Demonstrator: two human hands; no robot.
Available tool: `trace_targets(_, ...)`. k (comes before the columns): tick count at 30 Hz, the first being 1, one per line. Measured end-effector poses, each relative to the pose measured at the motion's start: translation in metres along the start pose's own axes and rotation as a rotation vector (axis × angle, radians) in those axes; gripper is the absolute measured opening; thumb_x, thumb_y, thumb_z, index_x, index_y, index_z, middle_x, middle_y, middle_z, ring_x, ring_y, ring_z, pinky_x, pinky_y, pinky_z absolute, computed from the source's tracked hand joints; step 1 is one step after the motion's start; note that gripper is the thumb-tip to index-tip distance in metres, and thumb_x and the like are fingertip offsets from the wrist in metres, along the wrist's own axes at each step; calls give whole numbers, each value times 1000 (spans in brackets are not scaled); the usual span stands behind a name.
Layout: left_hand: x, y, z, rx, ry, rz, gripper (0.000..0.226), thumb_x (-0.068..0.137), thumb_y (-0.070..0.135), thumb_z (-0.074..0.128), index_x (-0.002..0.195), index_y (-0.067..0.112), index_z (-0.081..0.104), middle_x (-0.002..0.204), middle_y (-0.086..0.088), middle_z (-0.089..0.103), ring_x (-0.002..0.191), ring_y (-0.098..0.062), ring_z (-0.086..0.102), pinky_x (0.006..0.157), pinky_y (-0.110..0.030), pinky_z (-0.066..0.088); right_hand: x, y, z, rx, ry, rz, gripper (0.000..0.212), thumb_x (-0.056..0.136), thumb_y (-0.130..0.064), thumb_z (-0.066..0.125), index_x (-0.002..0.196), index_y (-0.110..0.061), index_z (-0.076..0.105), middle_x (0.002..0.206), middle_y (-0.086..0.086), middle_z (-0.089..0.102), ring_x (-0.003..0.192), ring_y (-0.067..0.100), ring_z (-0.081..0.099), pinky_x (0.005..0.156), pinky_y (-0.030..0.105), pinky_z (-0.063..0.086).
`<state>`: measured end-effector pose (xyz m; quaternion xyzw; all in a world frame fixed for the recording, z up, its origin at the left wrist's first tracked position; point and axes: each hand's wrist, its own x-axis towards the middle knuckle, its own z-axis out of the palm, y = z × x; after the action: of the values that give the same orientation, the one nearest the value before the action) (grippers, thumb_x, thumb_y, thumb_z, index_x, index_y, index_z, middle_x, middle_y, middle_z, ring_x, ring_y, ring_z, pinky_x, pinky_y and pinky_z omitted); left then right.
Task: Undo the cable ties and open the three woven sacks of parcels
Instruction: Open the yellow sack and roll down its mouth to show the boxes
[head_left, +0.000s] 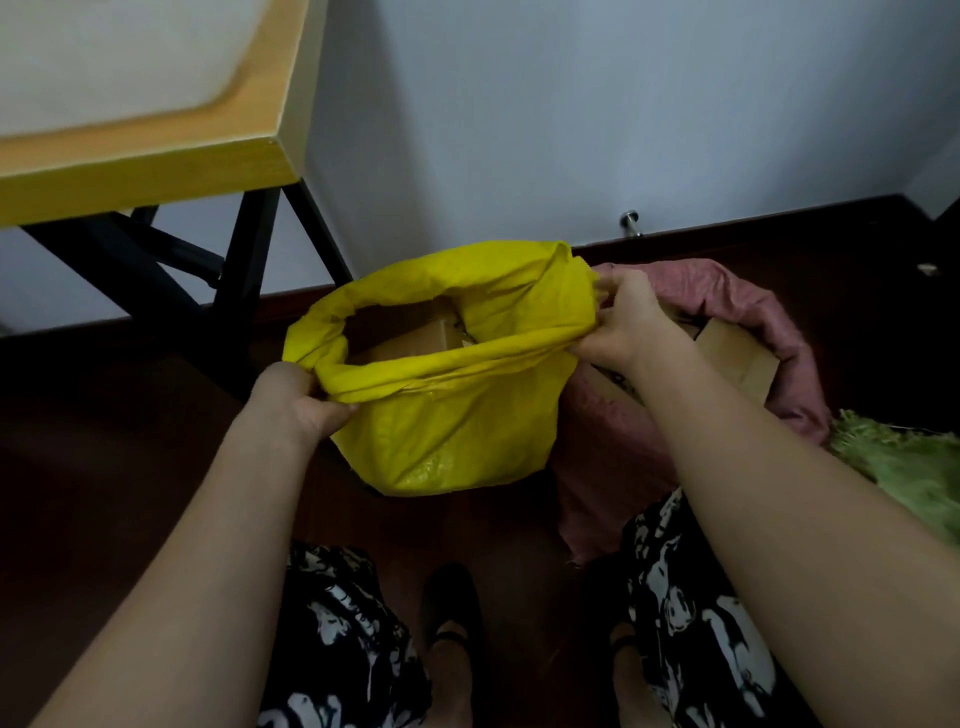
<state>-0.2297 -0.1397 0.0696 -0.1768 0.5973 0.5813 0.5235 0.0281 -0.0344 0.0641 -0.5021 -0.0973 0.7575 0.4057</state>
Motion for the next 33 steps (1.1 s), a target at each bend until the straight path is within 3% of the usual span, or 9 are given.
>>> trace_targets(2,-2,1,-1,68,-62,46,42,98,18,33,139,10,40,133,-15,51,117,-33,53,81,-47,48,7,4,5,-225,37,-28,29,91,-32,57,105,-10,69,101,15,72,92,31,67,73,39,55)
trace_targets(5,-10,-1,1,111,-161,86,42,89,19,47,130,11,42,113,-17,54,95,-35,59,64,-47,50,28,9,-2,-333,143,-59,51,93,-21,60,141,-11,43,136,14,53,119,34,56,88,50,51)
trace_targets(10,-3,-1,6,169,-42,134,38,98,34,49,133,18,47,86,-11,53,73,-25,56,74,-42,49,31,-2,-4,-281,252,-107,44,95,-9,56,137,-10,46,133,13,56,117,32,56,88,46,49)
trace_targets(14,14,4,3,122,62,56,33,98,36,49,126,19,52,102,-4,61,101,-20,59,92,-36,49,22,-9,6,74,152,-48,31,103,-5,36,130,-3,51,132,14,58,125,29,53,96,42,46)
trace_targets(17,23,7,3,195,129,8,22,95,32,52,108,16,58,107,-4,61,104,-19,57,96,-32,47,24,-10,8,114,64,-28,23,95,-2,39,99,0,62,108,21,70,100,25,69,76,36,58)
trace_targets(20,30,7,5,412,160,80,33,93,30,52,122,15,52,119,-6,55,110,-25,55,96,-44,47,25,-10,6,44,24,5,41,88,-14,41,125,-15,60,132,13,60,121,31,56,100,47,45)
trace_targets(25,28,-2,19,1013,533,591,77,84,20,64,146,14,19,150,-15,21,135,-35,27,109,-45,26,9,-15,14,-130,-208,-71,68,95,-63,31,125,-9,58,116,20,65,99,35,63,83,49,51)
trace_targets(29,26,-12,22,1404,255,1248,82,76,16,68,146,17,24,150,-15,23,134,-40,26,102,-55,30,11,-13,14,-256,-131,-48,47,101,-40,41,129,-5,54,119,17,64,93,30,64,68,45,49)
trace_targets(33,25,-21,48,1513,-34,1496,81,85,27,66,151,23,18,158,-9,19,144,-30,17,112,-51,24,9,-15,10,-458,-226,19,36,100,-37,43,95,-10,66,85,12,73,80,26,68,74,38,53)
